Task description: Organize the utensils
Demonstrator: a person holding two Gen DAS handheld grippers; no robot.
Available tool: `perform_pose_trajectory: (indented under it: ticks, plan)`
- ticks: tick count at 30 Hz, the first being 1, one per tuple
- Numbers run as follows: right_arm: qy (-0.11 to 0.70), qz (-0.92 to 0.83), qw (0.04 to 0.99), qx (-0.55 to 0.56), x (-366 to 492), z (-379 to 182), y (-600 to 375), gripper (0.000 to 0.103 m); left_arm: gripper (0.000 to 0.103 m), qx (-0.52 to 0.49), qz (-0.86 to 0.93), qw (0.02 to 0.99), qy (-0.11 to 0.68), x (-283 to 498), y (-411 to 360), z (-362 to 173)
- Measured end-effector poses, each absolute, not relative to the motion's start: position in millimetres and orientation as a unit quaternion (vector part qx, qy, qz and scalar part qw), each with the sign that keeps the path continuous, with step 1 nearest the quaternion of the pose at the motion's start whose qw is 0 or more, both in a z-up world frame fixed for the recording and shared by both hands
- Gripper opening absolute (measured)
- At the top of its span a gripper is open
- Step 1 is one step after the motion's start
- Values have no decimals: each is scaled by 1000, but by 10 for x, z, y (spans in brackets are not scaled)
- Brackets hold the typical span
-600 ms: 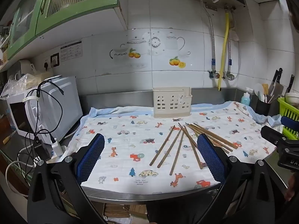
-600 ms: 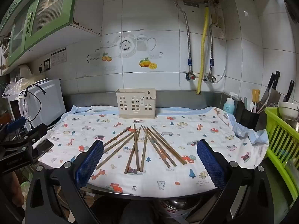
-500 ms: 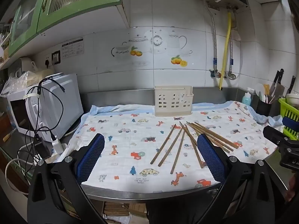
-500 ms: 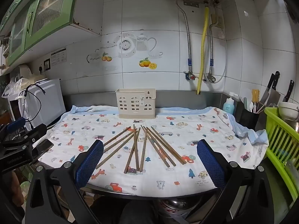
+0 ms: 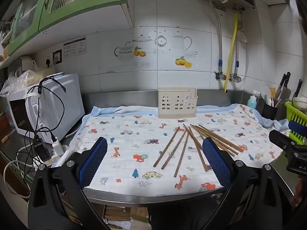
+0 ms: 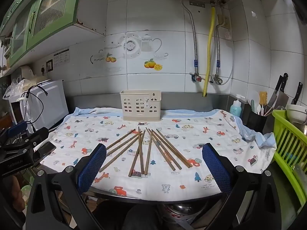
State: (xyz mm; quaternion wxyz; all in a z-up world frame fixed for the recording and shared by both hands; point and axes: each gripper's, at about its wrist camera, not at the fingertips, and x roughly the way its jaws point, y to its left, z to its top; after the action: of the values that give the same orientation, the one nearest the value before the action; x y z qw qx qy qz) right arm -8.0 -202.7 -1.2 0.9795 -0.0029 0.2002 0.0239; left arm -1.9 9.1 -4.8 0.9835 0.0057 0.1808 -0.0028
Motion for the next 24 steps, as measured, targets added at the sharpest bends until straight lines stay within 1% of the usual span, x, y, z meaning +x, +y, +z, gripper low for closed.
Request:
perform_pose_trajectory:
  ticks: [24]
  plan:
    - [204,27,979,-5,-58,-37,-1987,97,98,3,-4,984,180,-11,61,-69]
